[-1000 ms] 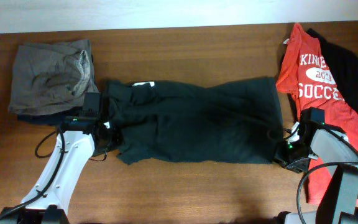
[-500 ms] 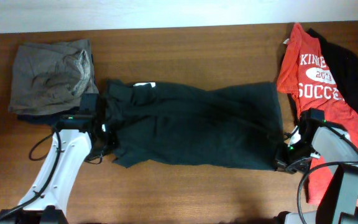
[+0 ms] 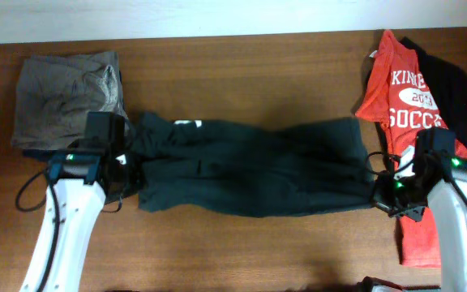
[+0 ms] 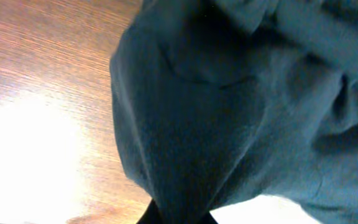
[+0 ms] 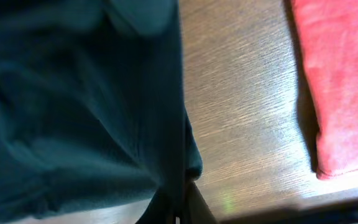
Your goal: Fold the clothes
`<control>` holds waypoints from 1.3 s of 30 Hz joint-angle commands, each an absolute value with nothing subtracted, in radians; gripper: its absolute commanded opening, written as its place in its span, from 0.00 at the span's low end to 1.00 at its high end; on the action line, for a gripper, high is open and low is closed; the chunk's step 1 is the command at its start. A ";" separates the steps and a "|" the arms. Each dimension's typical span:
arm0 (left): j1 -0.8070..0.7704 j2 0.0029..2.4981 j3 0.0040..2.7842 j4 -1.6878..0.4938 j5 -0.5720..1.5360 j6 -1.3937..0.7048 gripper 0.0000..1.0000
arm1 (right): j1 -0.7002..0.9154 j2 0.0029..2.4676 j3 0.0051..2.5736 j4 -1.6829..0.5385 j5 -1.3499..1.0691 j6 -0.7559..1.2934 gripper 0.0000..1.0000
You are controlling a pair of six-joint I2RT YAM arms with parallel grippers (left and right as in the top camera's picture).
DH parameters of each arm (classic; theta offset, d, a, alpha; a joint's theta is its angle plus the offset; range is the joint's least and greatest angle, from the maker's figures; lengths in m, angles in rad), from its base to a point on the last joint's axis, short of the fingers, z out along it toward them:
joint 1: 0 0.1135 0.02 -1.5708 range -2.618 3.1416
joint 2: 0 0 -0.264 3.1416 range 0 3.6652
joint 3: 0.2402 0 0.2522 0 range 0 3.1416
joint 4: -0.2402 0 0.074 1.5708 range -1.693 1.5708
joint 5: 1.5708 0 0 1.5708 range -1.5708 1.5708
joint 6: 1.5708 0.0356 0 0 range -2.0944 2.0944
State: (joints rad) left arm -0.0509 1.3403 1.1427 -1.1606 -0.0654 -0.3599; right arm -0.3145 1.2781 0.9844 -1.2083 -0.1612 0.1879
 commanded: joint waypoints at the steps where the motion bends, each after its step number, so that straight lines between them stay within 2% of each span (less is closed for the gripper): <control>1: -0.045 1.264 1.164 -1.181 -0.102 -0.343 0.01 | -0.321 1.180 1.034 -1.243 -0.191 0.196 0.04; 8: -0.045 1.234 1.163 -1.193 -0.102 -0.343 0.01 | -0.321 1.072 1.066 -1.277 -0.191 0.196 0.04; 12: -0.045 1.246 1.163 -1.052 -0.118 -0.343 0.01 | -0.321 1.098 1.066 -1.174 -0.191 0.192 0.04; 25: -0.045 1.489 1.163 -0.784 -0.155 -0.343 0.01 | -0.321 1.373 1.066 -0.915 -0.191 0.160 0.04; 39: -0.045 1.744 1.163 -0.530 -0.155 -0.343 0.01 | -0.320 1.641 1.066 -0.741 -0.192 0.147 0.04</control>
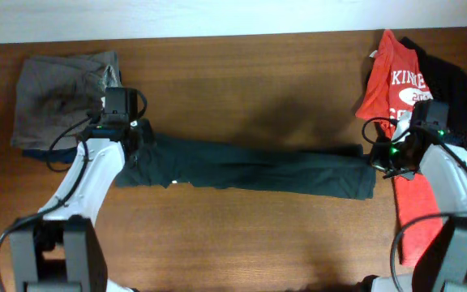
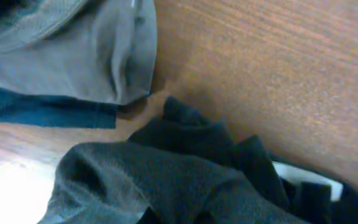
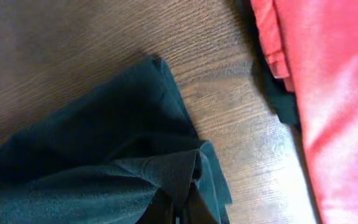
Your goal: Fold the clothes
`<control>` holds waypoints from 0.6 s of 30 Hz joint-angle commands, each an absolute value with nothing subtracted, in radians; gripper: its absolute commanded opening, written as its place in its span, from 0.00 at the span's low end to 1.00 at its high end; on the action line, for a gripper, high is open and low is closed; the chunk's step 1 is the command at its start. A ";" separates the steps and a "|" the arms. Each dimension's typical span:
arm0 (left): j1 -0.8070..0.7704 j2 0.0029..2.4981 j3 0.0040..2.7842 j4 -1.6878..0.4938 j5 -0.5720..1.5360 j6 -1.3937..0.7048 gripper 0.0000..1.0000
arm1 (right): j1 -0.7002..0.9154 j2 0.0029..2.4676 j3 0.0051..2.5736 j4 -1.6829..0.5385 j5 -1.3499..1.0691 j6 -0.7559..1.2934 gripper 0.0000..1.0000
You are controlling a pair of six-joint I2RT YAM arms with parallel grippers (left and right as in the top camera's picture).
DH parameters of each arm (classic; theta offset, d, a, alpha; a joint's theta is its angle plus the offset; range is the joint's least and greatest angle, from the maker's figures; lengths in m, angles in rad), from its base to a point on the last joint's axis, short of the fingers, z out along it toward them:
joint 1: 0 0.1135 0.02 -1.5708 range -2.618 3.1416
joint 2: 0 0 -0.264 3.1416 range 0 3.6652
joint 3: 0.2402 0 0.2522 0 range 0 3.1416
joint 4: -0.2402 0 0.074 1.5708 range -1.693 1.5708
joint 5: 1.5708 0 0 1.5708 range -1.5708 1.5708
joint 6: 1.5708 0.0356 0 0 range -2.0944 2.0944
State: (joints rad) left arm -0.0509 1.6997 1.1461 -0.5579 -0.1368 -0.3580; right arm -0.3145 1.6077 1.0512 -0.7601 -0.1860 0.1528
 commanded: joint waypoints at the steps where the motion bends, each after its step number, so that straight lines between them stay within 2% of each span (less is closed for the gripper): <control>1: -0.045 1.756 1.163 -0.522 -0.155 -0.343 0.01 | -0.320 1.650 1.066 -0.728 -0.194 0.147 0.04; 2: -0.045 1.765 1.163 -0.514 -0.155 -0.343 0.04 | -0.320 1.657 1.066 -0.719 -0.198 0.147 0.07; 3: -0.045 1.772 1.163 -0.508 -0.155 -0.343 0.17 | -0.320 1.661 1.066 -0.707 -0.206 0.146 0.15; 4: -0.045 1.780 1.163 -0.500 -0.155 -0.343 0.48 | -0.320 1.663 1.066 -0.693 -0.215 0.146 0.29; 5: -0.044 1.782 1.163 -0.492 -0.155 -0.343 0.73 | -0.320 1.663 1.066 -0.691 -0.218 0.141 0.39; 6: -0.044 1.785 1.163 -0.480 -0.155 -0.343 0.95 | -0.320 1.662 1.066 -0.692 -0.218 0.136 0.55; 7: -0.044 1.785 1.163 -0.469 -0.159 -0.343 0.99 | -0.321 1.662 1.066 -0.709 -0.218 0.136 0.67; 9: -0.044 1.784 1.166 -0.460 -0.178 -0.342 0.99 | -0.322 1.662 1.066 -0.732 -0.217 0.136 0.74; 14: -0.041 1.784 1.198 -0.475 -0.188 -0.290 0.99 | -0.321 1.662 1.065 -0.805 -0.218 0.130 0.75; 18: -0.025 1.784 1.259 -0.571 -0.184 -0.289 0.99 | -0.321 1.662 1.050 -0.808 -0.218 0.102 0.75</control>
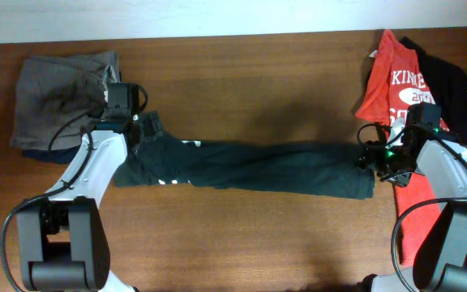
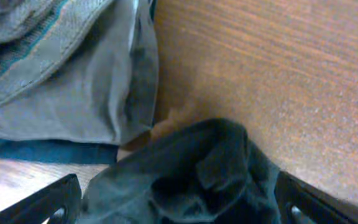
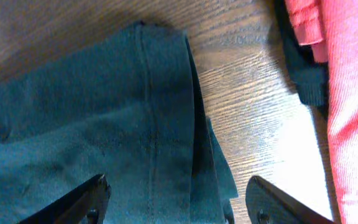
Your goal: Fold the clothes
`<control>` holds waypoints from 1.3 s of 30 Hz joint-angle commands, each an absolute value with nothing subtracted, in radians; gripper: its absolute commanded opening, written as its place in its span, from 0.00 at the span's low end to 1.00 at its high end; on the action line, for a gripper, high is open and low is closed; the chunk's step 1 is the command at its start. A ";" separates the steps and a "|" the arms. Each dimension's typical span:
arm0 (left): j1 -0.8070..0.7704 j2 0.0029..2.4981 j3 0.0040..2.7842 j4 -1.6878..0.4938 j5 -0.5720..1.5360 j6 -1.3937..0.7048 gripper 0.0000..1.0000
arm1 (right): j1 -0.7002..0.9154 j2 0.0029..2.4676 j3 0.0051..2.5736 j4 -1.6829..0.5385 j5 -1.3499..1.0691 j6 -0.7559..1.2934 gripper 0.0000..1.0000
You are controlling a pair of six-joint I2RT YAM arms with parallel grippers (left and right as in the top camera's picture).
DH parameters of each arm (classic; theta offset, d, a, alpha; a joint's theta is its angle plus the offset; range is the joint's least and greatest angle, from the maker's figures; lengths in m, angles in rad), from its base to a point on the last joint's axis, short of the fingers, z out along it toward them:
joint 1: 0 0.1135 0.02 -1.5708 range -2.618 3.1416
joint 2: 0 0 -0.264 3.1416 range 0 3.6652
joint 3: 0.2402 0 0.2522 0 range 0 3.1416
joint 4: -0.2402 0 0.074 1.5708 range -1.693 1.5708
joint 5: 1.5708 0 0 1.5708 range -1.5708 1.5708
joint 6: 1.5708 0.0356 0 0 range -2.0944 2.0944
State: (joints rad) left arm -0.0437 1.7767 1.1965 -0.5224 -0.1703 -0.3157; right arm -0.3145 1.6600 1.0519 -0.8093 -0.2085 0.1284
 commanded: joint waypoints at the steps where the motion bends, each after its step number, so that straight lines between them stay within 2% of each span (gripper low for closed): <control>1: -0.018 1.784 1.273 -0.595 -0.180 -0.289 0.99 | -0.321 1.663 1.044 -0.804 -0.217 0.101 0.75; 9: 0.062 1.784 1.428 -0.784 -0.099 -0.243 0.99 | -0.320 1.717 0.970 -0.714 -0.217 0.101 0.71; 11: 0.076 1.784 1.471 -0.817 -0.083 -0.237 0.99 | -0.320 1.734 0.953 -0.698 -0.216 0.101 0.67; 13: 0.085 1.784 1.511 -0.847 -0.083 -0.236 0.99 | -0.320 1.742 0.953 -0.695 -0.215 0.101 0.58; 15: 0.090 1.784 1.545 -0.867 -0.086 -0.229 0.99 | -0.320 1.746 0.953 -0.690 -0.212 0.101 0.42; 18: 0.097 1.784 1.621 -0.918 -0.086 -0.159 0.99 | -0.320 1.746 0.953 -0.679 -0.198 0.101 0.32; 21: 0.113 1.784 1.722 -0.986 -0.086 -0.151 0.99 | -0.321 1.746 0.953 -0.667 -0.198 0.101 0.11; 23: 0.123 1.784 1.795 -1.028 -0.086 -0.151 0.99 | -0.327 1.745 0.955 -0.658 -0.198 0.101 0.04; 28: 0.124 1.784 1.869 -1.076 -0.086 -0.151 0.99 | -0.382 1.745 1.024 -0.707 -0.204 0.077 0.04; 34: 0.124 1.784 1.872 -1.096 -0.086 -0.151 0.99 | -0.474 1.745 1.256 -0.905 -0.296 -0.021 0.04; 39: 0.123 1.784 1.872 -1.101 -0.080 -0.151 0.99 | -0.412 1.745 1.408 -1.059 -0.439 -0.109 0.04</control>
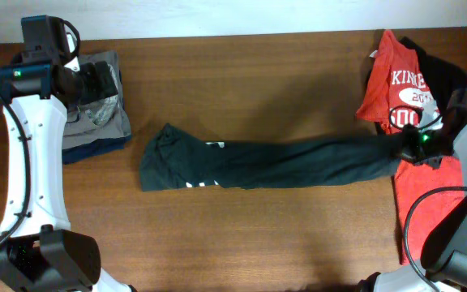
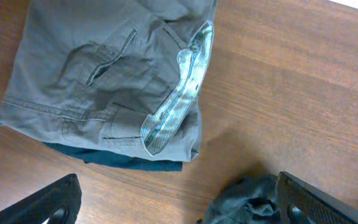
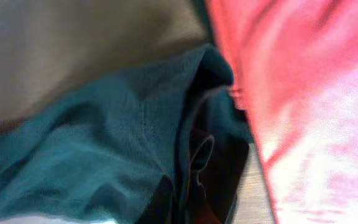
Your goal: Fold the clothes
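A dark green garment [image 1: 266, 165] lies as a long narrow band across the middle of the table. My right gripper [image 1: 406, 147] is shut on its right end [image 3: 135, 124], at the edge of the red shirt [image 1: 402, 89]. In the right wrist view the gripper [image 3: 182, 202] pinches bunched green cloth. My left gripper [image 1: 86, 81] hovers open, high over the folded grey trousers [image 2: 98, 81]. Its fingers [image 2: 55, 199] hold nothing, and the garment's left end [image 2: 250, 199] shows below them.
The grey trousers [image 1: 96, 113] rest on a dark teal cloth [image 2: 123, 158] at the far left. A red soccer shirt [image 3: 316, 93] lies on a black garment [image 1: 452, 77] at the right edge. A white strip runs along the table's back edge.
My right gripper has shut on the garment's right end and drawn it right, up to the red shirt. The left arm has moved up and back over the grey trousers, still open.
Both grippers held the ends of the green garment, spread wide. Then it lay folded lengthwise into a narrow band, both still shut. Then both were open at its ends. Now the right holds its end again and the band has shifted right.
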`<control>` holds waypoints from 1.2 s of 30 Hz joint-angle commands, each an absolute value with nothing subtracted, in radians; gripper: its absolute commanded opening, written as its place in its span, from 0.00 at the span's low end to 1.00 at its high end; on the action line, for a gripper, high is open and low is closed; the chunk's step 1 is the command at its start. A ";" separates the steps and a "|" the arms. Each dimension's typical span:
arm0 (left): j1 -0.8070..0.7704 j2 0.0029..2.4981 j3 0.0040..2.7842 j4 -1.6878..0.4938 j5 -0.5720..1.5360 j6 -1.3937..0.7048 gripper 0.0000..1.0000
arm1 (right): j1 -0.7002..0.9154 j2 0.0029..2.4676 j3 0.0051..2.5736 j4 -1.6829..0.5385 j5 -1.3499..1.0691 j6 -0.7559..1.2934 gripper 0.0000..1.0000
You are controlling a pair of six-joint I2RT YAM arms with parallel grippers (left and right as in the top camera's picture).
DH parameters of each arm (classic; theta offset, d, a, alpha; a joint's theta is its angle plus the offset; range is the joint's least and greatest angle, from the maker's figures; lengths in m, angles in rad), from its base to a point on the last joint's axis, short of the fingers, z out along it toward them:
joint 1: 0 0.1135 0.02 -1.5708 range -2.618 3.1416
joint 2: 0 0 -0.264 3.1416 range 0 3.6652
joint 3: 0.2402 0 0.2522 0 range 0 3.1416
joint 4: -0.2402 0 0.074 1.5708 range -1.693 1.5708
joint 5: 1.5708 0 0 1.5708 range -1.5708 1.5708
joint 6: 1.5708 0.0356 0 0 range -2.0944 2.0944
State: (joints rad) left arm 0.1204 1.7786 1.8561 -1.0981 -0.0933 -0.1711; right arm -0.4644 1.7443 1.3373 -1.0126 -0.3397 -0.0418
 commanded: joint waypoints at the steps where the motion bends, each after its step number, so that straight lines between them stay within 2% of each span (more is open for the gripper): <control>1: 0.123 1.784 1.872 -1.101 -0.075 -0.151 0.99 | -0.390 1.745 1.416 -1.074 -0.439 -0.121 0.04; 8: 0.123 1.784 1.872 -1.100 -0.067 -0.151 0.99 | -0.061 1.748 1.423 -1.098 -0.404 -0.107 0.04; 20: 0.123 1.785 1.867 -1.096 -0.067 -0.151 0.99 | 0.319 1.874 1.423 -0.928 -0.348 0.044 0.04; 29: 0.123 1.800 1.867 -1.093 -0.064 -0.151 0.99 | 0.493 1.908 1.423 -0.784 -0.358 0.073 0.04; 35: 0.121 1.835 1.867 -1.093 -0.028 -0.151 0.99 | 0.519 1.908 1.423 -0.760 -0.360 0.095 0.04; 36: 0.121 1.835 1.867 -1.088 -0.028 -0.151 0.99 | 0.519 1.908 1.423 -0.763 -0.373 0.094 0.07</control>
State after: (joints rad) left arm 0.1200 1.8194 1.8561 -1.0958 -0.0505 -0.1711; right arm 0.5125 1.9015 1.4059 -0.7589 -0.3492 0.0818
